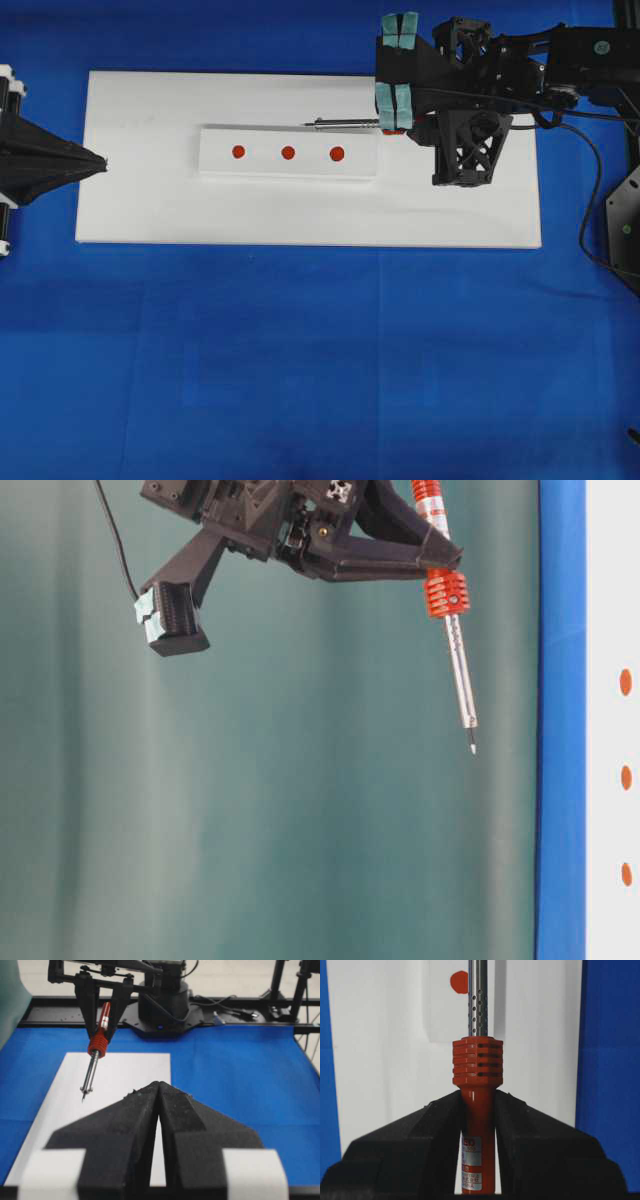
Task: Touch the tip of the soldering iron to the mark.
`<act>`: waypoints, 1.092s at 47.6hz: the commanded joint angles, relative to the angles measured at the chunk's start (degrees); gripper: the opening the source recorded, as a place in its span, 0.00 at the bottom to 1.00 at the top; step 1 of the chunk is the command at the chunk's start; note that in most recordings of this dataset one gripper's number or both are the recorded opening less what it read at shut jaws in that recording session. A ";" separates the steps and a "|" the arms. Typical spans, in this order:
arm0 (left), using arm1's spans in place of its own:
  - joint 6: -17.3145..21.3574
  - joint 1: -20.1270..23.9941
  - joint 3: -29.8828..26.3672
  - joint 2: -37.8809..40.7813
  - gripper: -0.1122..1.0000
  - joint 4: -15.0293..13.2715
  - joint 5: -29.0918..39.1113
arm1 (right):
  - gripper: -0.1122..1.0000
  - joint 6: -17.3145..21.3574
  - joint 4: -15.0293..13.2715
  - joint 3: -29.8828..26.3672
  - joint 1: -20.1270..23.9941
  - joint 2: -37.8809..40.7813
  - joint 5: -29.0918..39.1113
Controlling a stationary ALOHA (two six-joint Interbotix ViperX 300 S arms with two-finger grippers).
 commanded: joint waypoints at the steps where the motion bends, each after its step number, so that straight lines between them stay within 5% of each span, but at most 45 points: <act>1: 0.09 0.00 -0.62 0.18 0.10 0.09 -0.26 | 0.16 0.00 -0.09 -0.70 -0.09 -1.49 -0.35; 52: 0.44 -0.09 -0.53 0.18 0.10 0.09 -0.26 | 0.16 0.44 0.09 -1.76 -0.09 9.05 -3.96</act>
